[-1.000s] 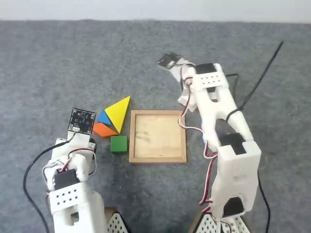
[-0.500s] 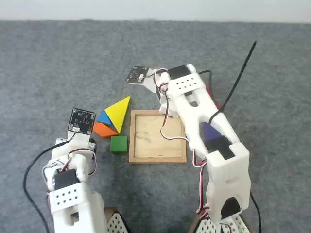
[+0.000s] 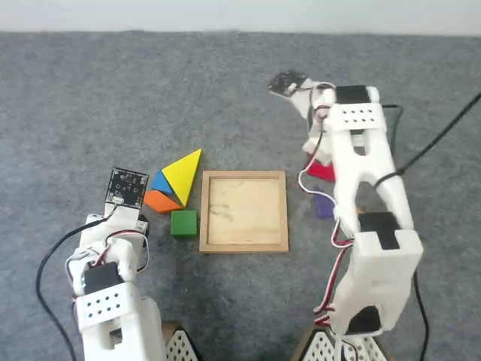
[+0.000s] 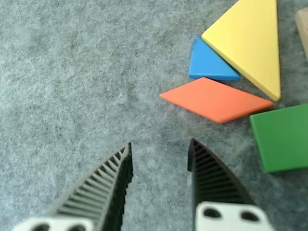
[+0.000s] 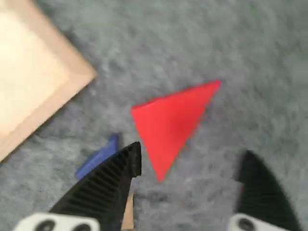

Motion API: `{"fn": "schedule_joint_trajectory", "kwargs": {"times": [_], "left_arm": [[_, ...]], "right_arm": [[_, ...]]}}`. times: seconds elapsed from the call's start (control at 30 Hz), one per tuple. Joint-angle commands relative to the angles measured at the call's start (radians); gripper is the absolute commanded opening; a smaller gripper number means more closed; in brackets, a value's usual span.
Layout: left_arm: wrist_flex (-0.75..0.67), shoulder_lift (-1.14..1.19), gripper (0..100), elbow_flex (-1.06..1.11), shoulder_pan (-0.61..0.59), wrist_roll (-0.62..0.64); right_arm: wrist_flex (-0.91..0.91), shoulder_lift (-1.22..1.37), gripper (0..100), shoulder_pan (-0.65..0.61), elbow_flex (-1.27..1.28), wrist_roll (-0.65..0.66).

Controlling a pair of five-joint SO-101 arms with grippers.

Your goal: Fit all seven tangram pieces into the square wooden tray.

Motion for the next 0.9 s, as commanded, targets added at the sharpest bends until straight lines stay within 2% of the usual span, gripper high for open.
{"fn": "schedule_joint_trajectory", "kwargs": {"times": [0.0, 0.07, 0.17, 0.27, 0.4, 0.87], "left_arm": [[-0.025, -0.023, 18, -0.01, -0.006, -0.009], [-0.025, -0.023, 18, -0.01, -0.006, -0.009], [-0.025, -0.023, 18, -0.01, -0.006, -0.009], [-0.025, -0.023, 18, -0.01, -0.003, -0.009], [-0.026, -0.023, 18, -0.01, -0.002, -0.009], [-0.026, -0.023, 18, -0.01, -0.002, -0.009]], "right_arm": [[-0.05, 0.05, 50.2, 0.002, -0.055, -0.192], [-0.113, 0.117, 51.7, 0.001, -0.057, -0.27], [-0.166, 0.2, 51.6, -0.013, -0.058, -0.29], [-0.143, 0.217, 51.6, -0.03, -0.066, -0.292], [-0.147, 0.225, 51.6, -0.048, -0.069, -0.356], [-0.14, 0.288, 51.5, -0.071, -0.071, -0.367]]}}
